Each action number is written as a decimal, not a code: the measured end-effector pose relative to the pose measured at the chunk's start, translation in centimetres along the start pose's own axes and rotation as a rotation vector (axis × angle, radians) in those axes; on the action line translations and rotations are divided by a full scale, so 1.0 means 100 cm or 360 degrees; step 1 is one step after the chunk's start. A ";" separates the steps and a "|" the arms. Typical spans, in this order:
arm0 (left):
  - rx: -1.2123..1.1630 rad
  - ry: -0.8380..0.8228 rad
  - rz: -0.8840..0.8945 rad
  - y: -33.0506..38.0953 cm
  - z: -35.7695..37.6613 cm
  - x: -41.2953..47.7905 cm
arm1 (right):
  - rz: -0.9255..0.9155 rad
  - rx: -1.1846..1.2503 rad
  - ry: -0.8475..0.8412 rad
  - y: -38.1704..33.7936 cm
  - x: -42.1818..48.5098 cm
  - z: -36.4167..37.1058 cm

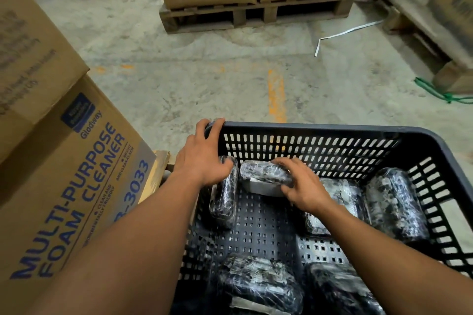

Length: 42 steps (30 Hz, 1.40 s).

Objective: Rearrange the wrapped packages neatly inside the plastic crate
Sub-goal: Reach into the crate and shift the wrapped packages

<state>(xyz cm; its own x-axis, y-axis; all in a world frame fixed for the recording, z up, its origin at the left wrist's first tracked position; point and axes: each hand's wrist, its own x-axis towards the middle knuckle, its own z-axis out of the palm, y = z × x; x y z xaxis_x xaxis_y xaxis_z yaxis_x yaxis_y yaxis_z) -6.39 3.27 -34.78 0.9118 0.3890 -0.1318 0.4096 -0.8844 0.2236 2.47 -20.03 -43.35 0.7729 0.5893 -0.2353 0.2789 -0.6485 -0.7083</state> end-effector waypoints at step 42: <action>-0.0081 0.0026 -0.0044 -0.010 -0.004 -0.016 | 0.0740 0.0586 0.0176 -0.012 -0.009 0.062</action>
<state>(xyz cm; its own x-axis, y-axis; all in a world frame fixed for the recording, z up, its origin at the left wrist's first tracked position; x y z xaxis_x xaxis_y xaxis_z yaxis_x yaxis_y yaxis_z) -8.29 3.64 -34.43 0.9002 0.4178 -0.1230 0.4354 -0.8591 0.2690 -2.05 -16.80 -46.45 0.8267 0.2178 -0.5187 -0.3027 -0.6050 -0.7364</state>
